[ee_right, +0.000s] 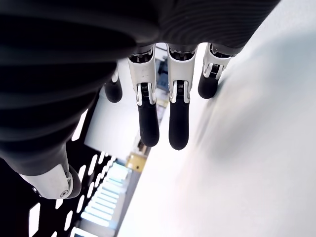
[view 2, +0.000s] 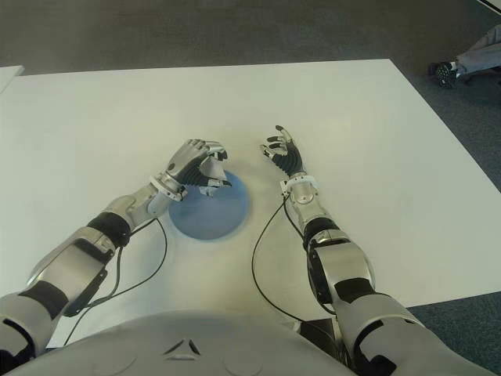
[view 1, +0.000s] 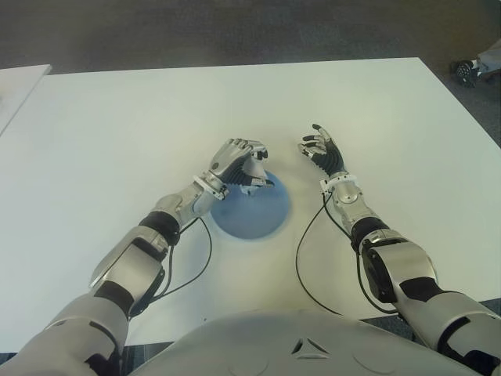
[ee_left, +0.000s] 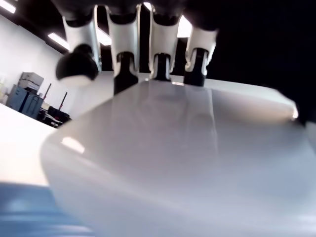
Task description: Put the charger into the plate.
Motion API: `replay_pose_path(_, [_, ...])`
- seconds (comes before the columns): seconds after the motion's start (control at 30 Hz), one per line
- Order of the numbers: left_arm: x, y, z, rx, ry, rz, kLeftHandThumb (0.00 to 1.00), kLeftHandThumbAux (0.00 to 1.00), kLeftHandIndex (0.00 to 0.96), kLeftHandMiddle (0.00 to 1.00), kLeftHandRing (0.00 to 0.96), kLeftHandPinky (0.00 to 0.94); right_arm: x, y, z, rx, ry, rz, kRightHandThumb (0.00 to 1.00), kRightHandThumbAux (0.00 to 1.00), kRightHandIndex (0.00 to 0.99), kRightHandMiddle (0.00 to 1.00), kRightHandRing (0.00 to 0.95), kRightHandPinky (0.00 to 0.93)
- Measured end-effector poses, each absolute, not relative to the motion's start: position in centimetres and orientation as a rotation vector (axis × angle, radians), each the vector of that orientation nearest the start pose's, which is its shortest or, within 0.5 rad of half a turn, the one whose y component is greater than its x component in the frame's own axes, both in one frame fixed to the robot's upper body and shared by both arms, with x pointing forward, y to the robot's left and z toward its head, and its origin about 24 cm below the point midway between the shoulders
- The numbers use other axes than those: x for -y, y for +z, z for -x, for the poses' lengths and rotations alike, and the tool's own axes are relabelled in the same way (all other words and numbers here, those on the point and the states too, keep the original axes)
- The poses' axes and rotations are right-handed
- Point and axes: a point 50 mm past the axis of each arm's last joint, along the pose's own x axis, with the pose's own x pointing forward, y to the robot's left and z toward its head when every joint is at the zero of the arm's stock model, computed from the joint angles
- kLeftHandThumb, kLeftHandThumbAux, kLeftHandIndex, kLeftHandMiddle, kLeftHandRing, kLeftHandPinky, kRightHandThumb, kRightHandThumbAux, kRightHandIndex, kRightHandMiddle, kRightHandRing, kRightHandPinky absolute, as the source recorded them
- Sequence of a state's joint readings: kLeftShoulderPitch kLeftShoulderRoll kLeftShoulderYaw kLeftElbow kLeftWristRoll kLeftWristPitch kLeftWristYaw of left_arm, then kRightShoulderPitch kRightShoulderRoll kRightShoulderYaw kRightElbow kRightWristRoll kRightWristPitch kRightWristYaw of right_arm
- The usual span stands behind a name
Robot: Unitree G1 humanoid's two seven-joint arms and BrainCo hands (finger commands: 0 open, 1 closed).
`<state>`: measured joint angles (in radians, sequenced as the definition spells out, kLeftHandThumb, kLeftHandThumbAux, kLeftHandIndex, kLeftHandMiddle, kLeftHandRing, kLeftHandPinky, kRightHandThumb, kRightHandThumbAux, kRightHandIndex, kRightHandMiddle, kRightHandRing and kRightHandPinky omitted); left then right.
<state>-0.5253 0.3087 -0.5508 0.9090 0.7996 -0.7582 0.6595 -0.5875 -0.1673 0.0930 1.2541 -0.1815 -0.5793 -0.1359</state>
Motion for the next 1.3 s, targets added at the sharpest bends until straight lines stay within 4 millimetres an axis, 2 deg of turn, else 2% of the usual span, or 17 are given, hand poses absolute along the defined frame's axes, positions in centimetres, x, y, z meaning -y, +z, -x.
replay_pose_path(0.57, [-8.5,1.8,-27.5,0.686,-0.516,-0.883,0.712,0.701,0.444,0.826,0.826,0.813,15.8,-1.0,-32.2,-0.078,0.101,0.394,0.000,0.615,0.063,0.313,0.292,0.196])
replay_pose_path(0.83, [-8.3,1.9,-26.8,0.709,-0.575,-0.832,0.696,0.697,0.434,0.794,0.801,0.807,15.7,-1.0,-32.2,-0.074,0.098,0.405,0.000,0.658,0.072,0.331,0.312,0.257])
replay_pose_path(0.87, [-8.3,2.0,-26.8,0.714,-0.584,-0.830,0.563,0.605,0.415,0.779,0.784,0.791,15.6,-1.0,-32.2,-0.073,0.097,0.405,0.002,0.668,0.075,0.335,0.316,0.263])
replay_pose_path(0.9, [-8.3,2.1,-26.7,0.718,-0.590,-0.829,0.515,0.573,0.408,0.774,0.778,0.785,15.6,-1.0,-32.2,-0.073,0.096,0.406,0.003,0.672,0.076,0.336,0.318,0.265])
replay_pose_path(0.93, [-8.4,2.1,-26.7,0.721,-0.592,-0.830,0.435,0.519,0.376,0.721,0.719,0.718,15.6,-1.0,-32.2,-0.073,0.096,0.407,0.006,0.679,0.078,0.339,0.321,0.269])
replay_pose_path(0.97, [-8.4,2.2,-26.7,0.727,-0.593,-0.833,0.369,0.473,0.323,0.585,0.581,0.578,15.6,-1.0,-32.2,-0.073,0.096,0.408,0.009,0.687,0.081,0.342,0.325,0.276])
replay_pose_path(1.07, [-8.6,2.5,-26.7,0.744,-0.593,-0.856,0.280,0.411,0.245,0.396,0.390,0.379,15.6,-1.1,-32.2,-0.073,0.096,0.409,0.013,0.698,0.086,0.347,0.334,0.299])
replay_pose_path(1.17, [-8.9,2.6,-26.7,0.753,-0.595,-0.892,0.232,0.378,0.173,0.271,0.264,0.250,15.6,-1.1,-32.2,-0.073,0.096,0.410,0.018,0.715,0.095,0.354,0.350,0.327])
replay_pose_path(1.3, [-9.3,2.9,-26.7,0.761,-0.600,-0.930,0.203,0.366,0.110,0.174,0.163,0.149,15.6,-1.1,-32.2,-0.073,0.097,0.411,0.026,0.737,0.103,0.362,0.364,0.342])
